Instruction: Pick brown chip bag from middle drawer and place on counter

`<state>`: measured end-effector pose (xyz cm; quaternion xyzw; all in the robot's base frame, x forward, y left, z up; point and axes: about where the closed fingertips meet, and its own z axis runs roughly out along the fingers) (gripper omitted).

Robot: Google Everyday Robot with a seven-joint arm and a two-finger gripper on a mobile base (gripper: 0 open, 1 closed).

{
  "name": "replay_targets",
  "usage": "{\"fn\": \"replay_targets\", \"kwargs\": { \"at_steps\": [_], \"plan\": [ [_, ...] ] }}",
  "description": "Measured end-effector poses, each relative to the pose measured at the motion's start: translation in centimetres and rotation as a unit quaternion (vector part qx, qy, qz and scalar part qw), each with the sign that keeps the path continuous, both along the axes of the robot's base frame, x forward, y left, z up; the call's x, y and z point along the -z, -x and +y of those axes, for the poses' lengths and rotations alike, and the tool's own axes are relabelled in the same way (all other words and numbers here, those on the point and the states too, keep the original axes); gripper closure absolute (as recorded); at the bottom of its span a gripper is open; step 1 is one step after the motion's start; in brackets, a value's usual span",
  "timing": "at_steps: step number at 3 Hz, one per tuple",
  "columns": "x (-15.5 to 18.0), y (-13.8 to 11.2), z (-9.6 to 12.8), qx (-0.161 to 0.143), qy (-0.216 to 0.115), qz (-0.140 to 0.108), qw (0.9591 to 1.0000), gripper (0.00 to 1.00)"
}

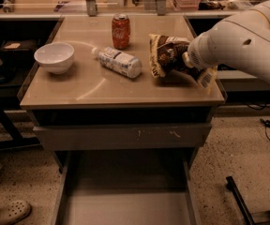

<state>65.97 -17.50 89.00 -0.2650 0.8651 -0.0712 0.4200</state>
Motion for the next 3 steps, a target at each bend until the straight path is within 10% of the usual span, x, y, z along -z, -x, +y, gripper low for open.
{"fn": "replay_targets", "kwargs": {
  "at_steps": [3],
  "plan": [
    [-0.01,0.00,0.00,0.000,0.000,0.000,1.0000,0.12]
  ]
}}
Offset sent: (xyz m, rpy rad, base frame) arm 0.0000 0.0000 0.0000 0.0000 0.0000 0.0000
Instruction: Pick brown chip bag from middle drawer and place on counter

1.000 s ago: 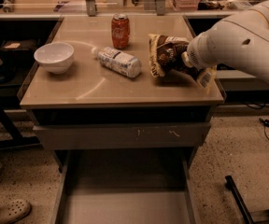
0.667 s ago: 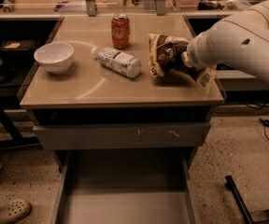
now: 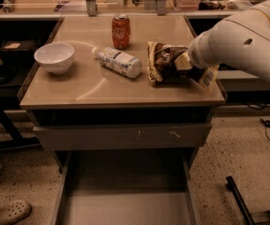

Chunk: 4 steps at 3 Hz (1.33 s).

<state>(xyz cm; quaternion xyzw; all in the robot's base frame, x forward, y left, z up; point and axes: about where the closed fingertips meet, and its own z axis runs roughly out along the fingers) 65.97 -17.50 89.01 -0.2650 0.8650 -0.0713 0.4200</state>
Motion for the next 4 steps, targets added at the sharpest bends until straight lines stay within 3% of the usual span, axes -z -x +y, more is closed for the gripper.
{"fn": "replay_targets", "kwargs": {
  "at_steps": [1,3,4],
  "plan": [
    [0.0,0.0,0.0,0.000,0.000,0.000,1.0000,0.00],
    [-2.0,1.1,-0.6,0.009,0.001,-0.003,1.0000,0.00],
    [-9.1,3.6,-3.8,0.039,0.018,-0.040,0.9983,0.00]
  ]
}}
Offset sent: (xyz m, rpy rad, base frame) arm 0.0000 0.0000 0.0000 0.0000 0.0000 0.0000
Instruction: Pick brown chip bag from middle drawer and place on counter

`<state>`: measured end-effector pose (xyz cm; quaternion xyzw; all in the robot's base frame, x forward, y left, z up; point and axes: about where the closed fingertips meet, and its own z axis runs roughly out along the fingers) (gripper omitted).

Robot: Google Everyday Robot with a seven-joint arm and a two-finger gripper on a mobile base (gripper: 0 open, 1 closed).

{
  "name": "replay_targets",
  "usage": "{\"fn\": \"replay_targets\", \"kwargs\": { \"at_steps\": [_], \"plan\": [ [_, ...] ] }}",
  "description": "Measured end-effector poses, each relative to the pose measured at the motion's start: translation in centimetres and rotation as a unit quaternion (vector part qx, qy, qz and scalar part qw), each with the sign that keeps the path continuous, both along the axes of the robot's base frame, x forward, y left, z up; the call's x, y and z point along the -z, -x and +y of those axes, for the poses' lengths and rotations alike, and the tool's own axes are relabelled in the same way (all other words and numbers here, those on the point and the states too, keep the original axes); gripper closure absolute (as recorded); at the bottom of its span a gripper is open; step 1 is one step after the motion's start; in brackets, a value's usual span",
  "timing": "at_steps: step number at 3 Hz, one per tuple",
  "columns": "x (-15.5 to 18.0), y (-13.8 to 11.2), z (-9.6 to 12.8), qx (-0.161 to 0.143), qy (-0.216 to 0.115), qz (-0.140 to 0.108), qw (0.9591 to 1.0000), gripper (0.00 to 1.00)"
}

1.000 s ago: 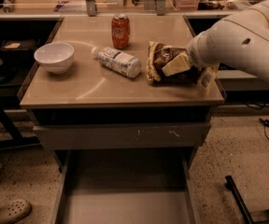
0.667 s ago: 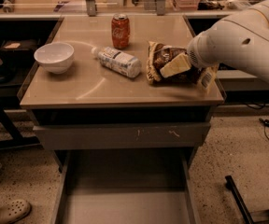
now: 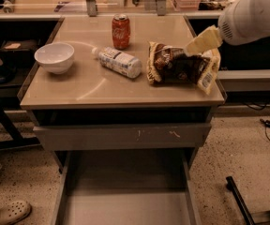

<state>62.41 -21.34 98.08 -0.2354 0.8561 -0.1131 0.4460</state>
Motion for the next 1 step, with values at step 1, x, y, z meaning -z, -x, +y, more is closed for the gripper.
{"fn": "replay_targets", "kwargs": {
  "at_steps": [1],
  "plan": [
    [-9.49,3.50,-5.62,0.064,0.022,-0.048,0.9966,0.00]
  ]
}}
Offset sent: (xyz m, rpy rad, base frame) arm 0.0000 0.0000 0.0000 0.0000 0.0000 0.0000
